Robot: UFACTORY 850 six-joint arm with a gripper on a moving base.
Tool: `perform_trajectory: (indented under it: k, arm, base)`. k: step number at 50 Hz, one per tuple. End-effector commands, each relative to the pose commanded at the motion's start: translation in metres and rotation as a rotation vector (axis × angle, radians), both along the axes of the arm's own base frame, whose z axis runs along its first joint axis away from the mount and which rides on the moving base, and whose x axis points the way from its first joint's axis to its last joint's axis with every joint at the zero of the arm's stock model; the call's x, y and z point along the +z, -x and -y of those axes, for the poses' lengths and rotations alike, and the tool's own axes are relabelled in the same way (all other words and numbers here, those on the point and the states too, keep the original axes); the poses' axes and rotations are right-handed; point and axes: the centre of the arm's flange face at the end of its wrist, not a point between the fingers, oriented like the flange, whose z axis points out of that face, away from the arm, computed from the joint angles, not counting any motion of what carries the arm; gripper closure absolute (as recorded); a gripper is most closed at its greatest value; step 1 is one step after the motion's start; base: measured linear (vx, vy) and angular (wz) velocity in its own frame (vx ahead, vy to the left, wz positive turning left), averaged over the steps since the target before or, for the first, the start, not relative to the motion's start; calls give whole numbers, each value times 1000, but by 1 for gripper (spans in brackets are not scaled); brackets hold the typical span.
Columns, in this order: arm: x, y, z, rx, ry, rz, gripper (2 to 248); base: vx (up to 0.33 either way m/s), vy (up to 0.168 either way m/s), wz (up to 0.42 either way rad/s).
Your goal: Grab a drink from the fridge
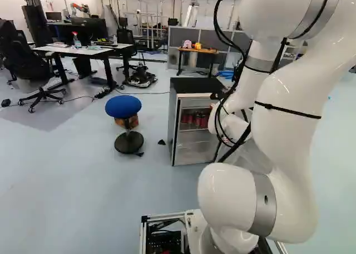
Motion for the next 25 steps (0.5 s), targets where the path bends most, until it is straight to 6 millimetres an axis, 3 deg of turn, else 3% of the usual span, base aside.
perform_trajectory:
  k: [25]
  arm:
    - [26,3,-8,16,23,55,157]
  base:
    - [0,0,0]
